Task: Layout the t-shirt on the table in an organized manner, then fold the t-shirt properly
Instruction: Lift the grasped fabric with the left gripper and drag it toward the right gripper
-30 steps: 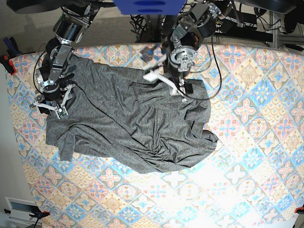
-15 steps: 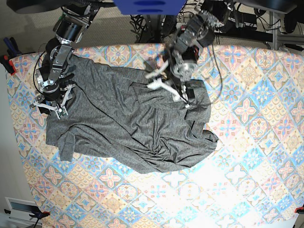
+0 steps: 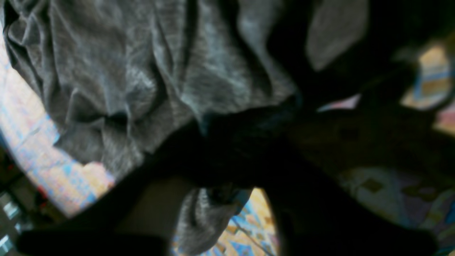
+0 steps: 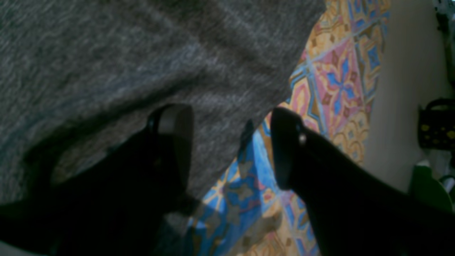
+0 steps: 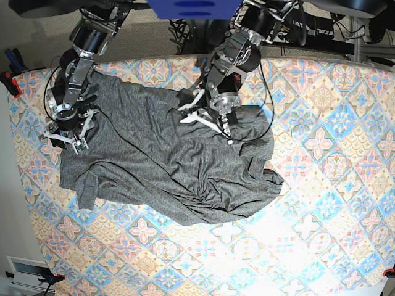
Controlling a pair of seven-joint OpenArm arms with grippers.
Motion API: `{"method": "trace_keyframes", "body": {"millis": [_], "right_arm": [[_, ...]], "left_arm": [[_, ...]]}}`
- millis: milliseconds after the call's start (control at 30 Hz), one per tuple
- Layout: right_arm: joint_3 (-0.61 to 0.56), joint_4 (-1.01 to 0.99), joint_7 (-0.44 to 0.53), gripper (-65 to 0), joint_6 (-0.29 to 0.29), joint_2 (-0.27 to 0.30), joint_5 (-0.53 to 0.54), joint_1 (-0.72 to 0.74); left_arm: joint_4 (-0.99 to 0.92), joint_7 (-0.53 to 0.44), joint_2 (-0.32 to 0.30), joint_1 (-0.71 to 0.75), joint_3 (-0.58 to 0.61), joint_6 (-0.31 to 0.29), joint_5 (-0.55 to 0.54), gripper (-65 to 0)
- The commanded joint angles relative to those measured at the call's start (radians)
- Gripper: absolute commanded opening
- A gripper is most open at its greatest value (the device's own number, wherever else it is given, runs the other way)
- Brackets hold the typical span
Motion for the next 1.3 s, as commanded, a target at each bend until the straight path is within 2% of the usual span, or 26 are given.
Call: {"method": "trace_keyframes", "body": {"millis": [0, 100, 333, 467, 633, 767, 900, 1000, 1133, 1267], "right_arm": [[-0.001, -0.024, -0.101, -30.1, 0.069, -0.009, -0.058, -0.021], [-0.001, -0.024, -0.101, -30.1, 0.069, -0.009, -0.058, -0.021], [-0.001, -0.024, -0.101, -30.1, 0.069, -0.009, -0.058, -0.021], [-0.003, -0.024, -0.101, -30.1, 0.069, -0.009, -0.058, -0.021], [-0.003, -0.024, -0.101, -30.1, 0.069, -0.009, -0.058, -0.021], [-0.003, -0.022, -0.101, -30.1, 0.069, -0.009, -0.059, -0.021], [-0.003, -0.025, -0.101, -30.1, 0.069, -0.011, -0.059, -0.032], [-0.003, -0.031, -0.101, -30.1, 0.069, -0.011, -0.059, -0.041], [0.004, -0.036, -0.101, -30.1, 0.069, -0.008, -0.059, -0.041], [-0.003, -0.034, -0.101, -30.1, 0.069, -0.009, -0.059, -0.041]], "left_arm": [[0.016, -0.081, 0.001, 0.010, -0.002, -0.008, -0.081, -59.1], [0.115, -0.072, 0.001, 0.019, 0.000, -0.008, -0.075, -57.7], [0.402, 0.114, -0.002, 0.008, 0.003, -0.008, -0.080, -58.4], [0.422, 0.172, 0.001, -0.009, 0.003, -0.008, -0.087, -58.5], [0.406, 0.120, 0.012, -0.004, 0.003, -0.008, -0.094, -58.5], [0.446, 0.112, 0.091, -0.009, 0.029, -0.008, -0.063, -58.5], [0.357, 0.092, 0.093, -0.021, 0.080, -0.008, -0.052, -58.5], [0.449, 0.076, 0.093, 0.014, 0.123, -0.008, -0.043, -58.5], [0.371, 0.072, 0.091, -0.002, 0.129, -0.008, -0.051, -58.5], [0.432, 0.071, 0.110, -0.007, 0.159, -0.008, -0.049, -58.5]]}}
